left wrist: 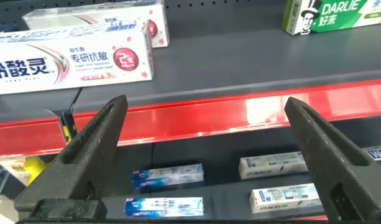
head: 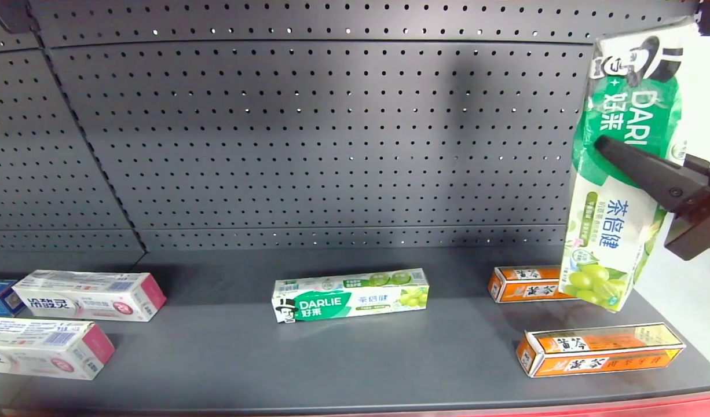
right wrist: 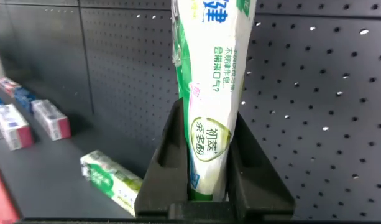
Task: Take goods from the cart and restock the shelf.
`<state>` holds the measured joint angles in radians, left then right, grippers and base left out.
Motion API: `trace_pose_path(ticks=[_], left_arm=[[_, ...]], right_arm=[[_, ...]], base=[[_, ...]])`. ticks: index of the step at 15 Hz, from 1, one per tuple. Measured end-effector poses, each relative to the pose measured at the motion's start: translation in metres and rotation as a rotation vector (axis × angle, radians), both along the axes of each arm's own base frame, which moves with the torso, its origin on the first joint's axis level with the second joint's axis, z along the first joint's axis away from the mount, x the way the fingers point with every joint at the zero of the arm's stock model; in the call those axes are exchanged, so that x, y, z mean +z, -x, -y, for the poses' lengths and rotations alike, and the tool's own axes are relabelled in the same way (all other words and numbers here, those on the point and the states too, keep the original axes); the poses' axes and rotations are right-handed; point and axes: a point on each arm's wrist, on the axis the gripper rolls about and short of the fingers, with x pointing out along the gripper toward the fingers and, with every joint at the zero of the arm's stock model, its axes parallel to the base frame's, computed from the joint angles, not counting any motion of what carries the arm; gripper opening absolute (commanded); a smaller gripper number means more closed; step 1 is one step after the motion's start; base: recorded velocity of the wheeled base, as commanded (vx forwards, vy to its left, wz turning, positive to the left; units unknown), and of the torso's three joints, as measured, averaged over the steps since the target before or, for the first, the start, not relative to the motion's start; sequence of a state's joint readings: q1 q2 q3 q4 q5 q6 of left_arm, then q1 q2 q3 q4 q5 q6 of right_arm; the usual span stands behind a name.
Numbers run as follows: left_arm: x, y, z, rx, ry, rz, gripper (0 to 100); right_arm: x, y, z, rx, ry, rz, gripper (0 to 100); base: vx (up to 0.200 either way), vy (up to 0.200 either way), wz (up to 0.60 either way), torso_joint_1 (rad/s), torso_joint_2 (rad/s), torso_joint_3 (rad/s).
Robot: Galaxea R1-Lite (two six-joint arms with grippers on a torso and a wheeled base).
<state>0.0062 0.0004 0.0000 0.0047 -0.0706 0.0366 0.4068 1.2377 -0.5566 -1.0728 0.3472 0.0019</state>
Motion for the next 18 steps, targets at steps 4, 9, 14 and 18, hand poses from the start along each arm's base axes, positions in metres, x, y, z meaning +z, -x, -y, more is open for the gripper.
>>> trace_pose_path(ticks=[4, 9, 14, 18], left_arm=[[0.0, 0.0, 0.0, -0.001, 0.001, 0.0, 100], [0.0, 0.0, 0.0, -0.009, -0.018, 0.001, 100], [0.0, 0.0, 0.0, -0.027, -0.026, 0.002, 100], [0.024, 0.008, 0.001, -0.074, -0.031, 0.07, 100]], right_arm=[[0.007, 0.007, -0.003, 0.031, -0.013, 0.02, 0], [0.009, 0.006, -0.011, 0.066, 0.044, -0.097, 0], [0.026, 0.006, -0.023, 0.085, 0.037, -0.1, 0], [0.023, 0.014, -0.028, 0.058, 0.123, -0.218, 0]], base=[[0.0, 0.0, 0.0, 0.0, 0.0, 0.0], [0.0, 0.0, 0.0, 0.0, 0.0, 0.0], [0.0, 0.0, 0.0, 0.0, 0.0, 0.0], [0.0, 0.0, 0.0, 0.0, 0.0, 0.0]])
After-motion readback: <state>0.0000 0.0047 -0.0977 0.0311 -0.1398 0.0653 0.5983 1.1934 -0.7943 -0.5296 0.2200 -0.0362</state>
